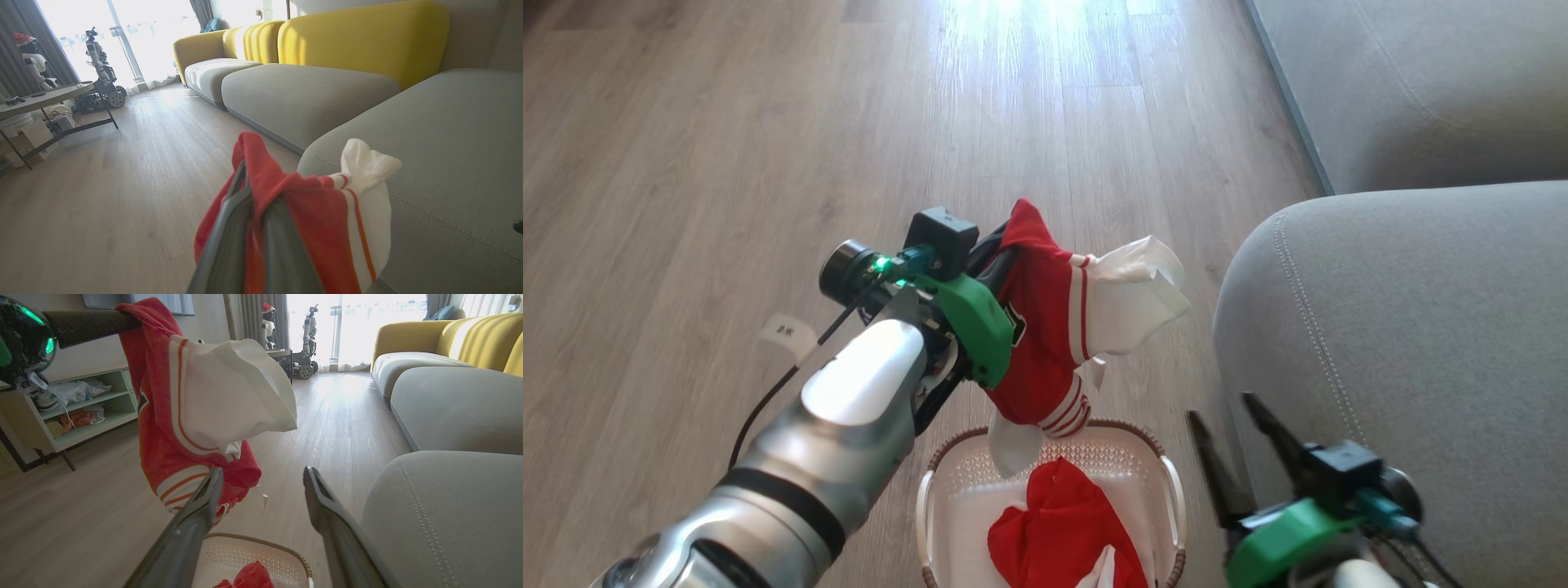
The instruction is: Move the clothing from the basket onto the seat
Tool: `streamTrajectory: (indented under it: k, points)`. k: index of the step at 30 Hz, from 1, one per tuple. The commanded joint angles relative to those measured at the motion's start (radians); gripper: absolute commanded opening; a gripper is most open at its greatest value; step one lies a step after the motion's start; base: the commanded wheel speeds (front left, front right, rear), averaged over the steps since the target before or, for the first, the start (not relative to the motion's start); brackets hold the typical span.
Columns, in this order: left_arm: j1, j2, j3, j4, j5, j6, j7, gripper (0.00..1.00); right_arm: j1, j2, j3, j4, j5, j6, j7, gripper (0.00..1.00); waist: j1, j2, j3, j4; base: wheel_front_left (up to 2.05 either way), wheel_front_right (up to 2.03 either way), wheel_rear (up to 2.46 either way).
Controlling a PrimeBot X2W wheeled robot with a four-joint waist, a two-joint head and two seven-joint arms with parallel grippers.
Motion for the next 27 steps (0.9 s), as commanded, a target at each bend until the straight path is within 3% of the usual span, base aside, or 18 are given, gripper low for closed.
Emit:
streamTrajectory:
  k: [1,12,20,27]
  points:
    - [-0.087,0.017,0.020,-0.035,-0.008,0.006,0.003,0.00,-0.072,-0.003,0.042,-0.021,0.003,0.000,-0.005,1.00,0.0001,0.0000,-0.002,0.004,0.00,0.00,0.00]
    - [-0.099,0.016,-0.044,-0.131,-0.052,0.037,0.054,0.00,-0.219,-0.003,0.268,0.078,0.062,0.000,-0.005,1.00,0.0001,0.0000,-0.012,0.022,0.00,0.00,0.00]
    - [-0.106,0.016,-0.083,-0.177,-0.075,0.055,0.068,0.00,-0.311,-0.003,0.255,0.143,0.039,0.000,-0.005,1.00,0.0001,0.0000,-0.007,0.036,0.00,0.00,0.00]
    - [-0.113,0.016,-0.115,-0.212,-0.096,0.066,0.070,0.00,-0.387,-0.003,0.300,0.286,0.031,0.000,-0.005,1.00,0.0001,0.0000,-0.004,0.048,0.00,0.00,0.00]
